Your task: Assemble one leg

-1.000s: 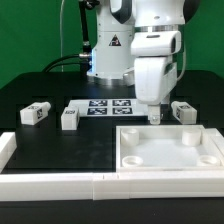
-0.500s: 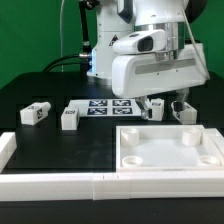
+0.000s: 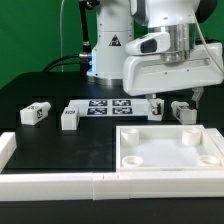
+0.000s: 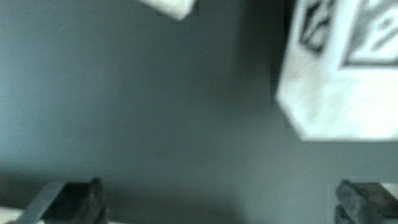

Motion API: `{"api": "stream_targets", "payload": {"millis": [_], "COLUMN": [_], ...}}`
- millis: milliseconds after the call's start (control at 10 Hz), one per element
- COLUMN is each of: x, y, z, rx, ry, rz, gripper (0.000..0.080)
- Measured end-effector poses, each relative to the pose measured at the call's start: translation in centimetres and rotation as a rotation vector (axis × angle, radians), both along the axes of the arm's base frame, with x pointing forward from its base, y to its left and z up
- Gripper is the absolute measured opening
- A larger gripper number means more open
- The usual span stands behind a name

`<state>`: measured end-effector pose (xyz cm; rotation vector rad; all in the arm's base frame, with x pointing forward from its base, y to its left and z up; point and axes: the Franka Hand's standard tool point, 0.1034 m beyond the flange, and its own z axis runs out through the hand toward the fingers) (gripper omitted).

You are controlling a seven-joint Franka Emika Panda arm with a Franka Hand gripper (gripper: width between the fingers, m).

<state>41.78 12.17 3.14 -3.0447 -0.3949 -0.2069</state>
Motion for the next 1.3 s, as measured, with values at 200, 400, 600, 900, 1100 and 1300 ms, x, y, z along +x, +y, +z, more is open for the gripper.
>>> {"api": "stream_targets", "payload": {"millis": [200, 400, 600, 900, 1100, 1300], "x": [-0.4, -0.3, -1.2, -1.3, -1.3, -2.0], "y": [1.2, 1.1, 1.4, 1.9, 2.4, 2.2], "z": [0.1, 0.0, 0.0, 0.6, 0.5, 0.0], "rx": [-0.004, -0.004, -0.041, -0.088, -0.112, -0.142], "ry": [0.038, 0.031, 0.254, 0.544, 0.724, 0.857], "rz": [0.029, 0.029, 0.045, 0.051, 0.066, 0.085], "gripper": [0.0649, 0.0649, 0.0649, 0.0649, 0.0649, 0.0649]}}
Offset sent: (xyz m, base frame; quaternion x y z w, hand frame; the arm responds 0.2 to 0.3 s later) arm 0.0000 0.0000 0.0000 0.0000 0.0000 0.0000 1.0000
